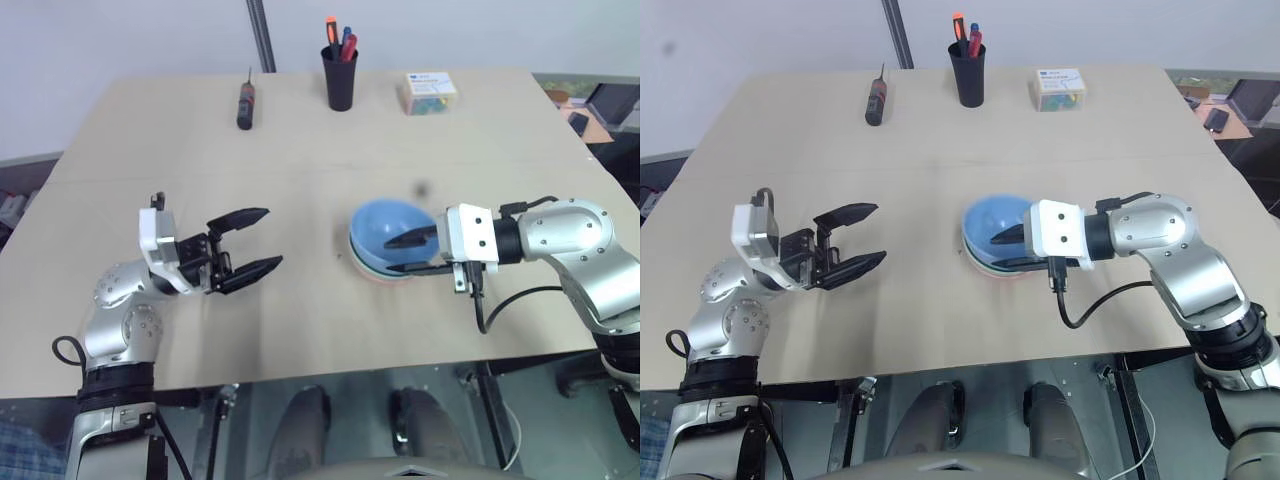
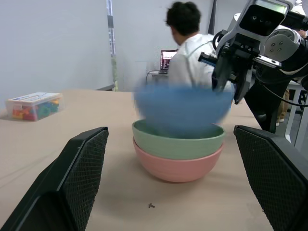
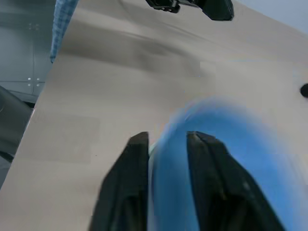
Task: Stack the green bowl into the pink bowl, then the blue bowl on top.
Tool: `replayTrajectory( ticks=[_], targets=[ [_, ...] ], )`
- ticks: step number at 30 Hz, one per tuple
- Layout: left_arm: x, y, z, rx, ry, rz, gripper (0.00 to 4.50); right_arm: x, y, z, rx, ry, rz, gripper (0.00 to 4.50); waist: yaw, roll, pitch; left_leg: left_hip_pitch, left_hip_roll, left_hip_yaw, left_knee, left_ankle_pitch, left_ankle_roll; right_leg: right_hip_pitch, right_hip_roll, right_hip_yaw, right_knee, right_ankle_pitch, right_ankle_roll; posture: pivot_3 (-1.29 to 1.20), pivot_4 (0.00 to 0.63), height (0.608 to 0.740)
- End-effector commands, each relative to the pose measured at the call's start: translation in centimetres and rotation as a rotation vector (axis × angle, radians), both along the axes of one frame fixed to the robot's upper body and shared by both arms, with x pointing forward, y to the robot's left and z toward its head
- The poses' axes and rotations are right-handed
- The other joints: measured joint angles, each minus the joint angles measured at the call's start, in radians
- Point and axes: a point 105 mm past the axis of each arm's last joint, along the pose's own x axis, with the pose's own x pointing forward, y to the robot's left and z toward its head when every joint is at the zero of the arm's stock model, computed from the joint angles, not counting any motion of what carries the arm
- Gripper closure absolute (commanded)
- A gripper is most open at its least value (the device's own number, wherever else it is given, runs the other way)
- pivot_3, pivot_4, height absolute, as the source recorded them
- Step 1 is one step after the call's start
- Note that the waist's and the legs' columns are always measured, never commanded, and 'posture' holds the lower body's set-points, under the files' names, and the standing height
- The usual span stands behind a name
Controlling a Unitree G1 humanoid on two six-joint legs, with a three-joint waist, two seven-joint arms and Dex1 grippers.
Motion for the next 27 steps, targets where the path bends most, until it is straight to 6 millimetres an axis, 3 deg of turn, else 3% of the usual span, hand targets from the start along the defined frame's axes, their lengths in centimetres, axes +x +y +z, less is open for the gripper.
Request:
replayTrajectory(
  ticks=[1, 5, 8, 15, 22, 27],
  targets=[
    [0.1, -0.1, 0.5, 0.008, -0.031, -0.002, 0.05, 0.3, -0.4, 1.6, 0.044, -0.034, -0.042, 2.31, 0.0, 0.0, 0.0, 0.0, 0.0, 0.0, 0.0, 0.0, 0.0, 0.0, 0.0, 0.0, 0.0, 0.0, 0.0, 0.0, 0.15, 0.74],
    [0.7, 0.2, 0.1, 0.033, 0.026, 0.057, 0.05, 0.9, -1.5, 3.6, 0.189, -0.045, -0.102, 2.31, 0.0, 0.0, 0.0, 0.0, 0.0, 0.0, 0.0, 0.0, 0.0, 0.0, 0.0, 0.0, 0.0, 0.0, 0.0, 0.0, 0.15, 0.74],
    [1.1, 0.6, 0.0, 0.04, 0.032, 0.132, 0.05, 1.8, -4.4, 4.2, 0.296, 0.006, -0.201, 2.31, 0.003, -0.001, 0.0, 0.0, 0.0, 0.0, 0.0, 0.0, 0.0, 0.0, 0.0, 0.0, 0.0, 0.0, 0.0, 0.0, 0.15, 0.74],
    [1.5, 2.3, -1.2, 0.061, 0.045, 0.332, 0.05, 2.3, -12.7, 1.7, 0.417, 0.017, -0.376, 2.31, 0.002, -0.001, 0.0, 0.0, 0.0, 0.0, -0.001, 0.0, 0.0, 0.001, 0.0, 0.0, -0.002, 0.0, 0.0, 0.0, 0.15, 0.74],
    [0.9, 3.0, -2.9, 0.082, 0.083, 0.437, 0.05, 0.9, -16.0, -1.3, 0.503, 0.067, -0.359, 2.31, -0.003, -0.001, 0.0, 0.002, 0.0, 0.001, -0.001, 0.0, 0.0, 0.001, 0.0, 0.001, -0.001, 0.0, 0.0, 0.0, 0.15, 0.74],
    [0.5, 2.3, -3.4, 0.087, 0.086, 0.431, 0.05, 1.0, -17.0, -3.2, 0.512, 0.106, -0.376, 2.31, 0.0, -0.001, 0.0, 0.001, 0.0, 0.001, 0.0, 0.0, 0.0, 0.002, 0.0, 0.001, -0.001, 0.0, 0.0, 0.0, 0.15, 0.74]
  ],
)
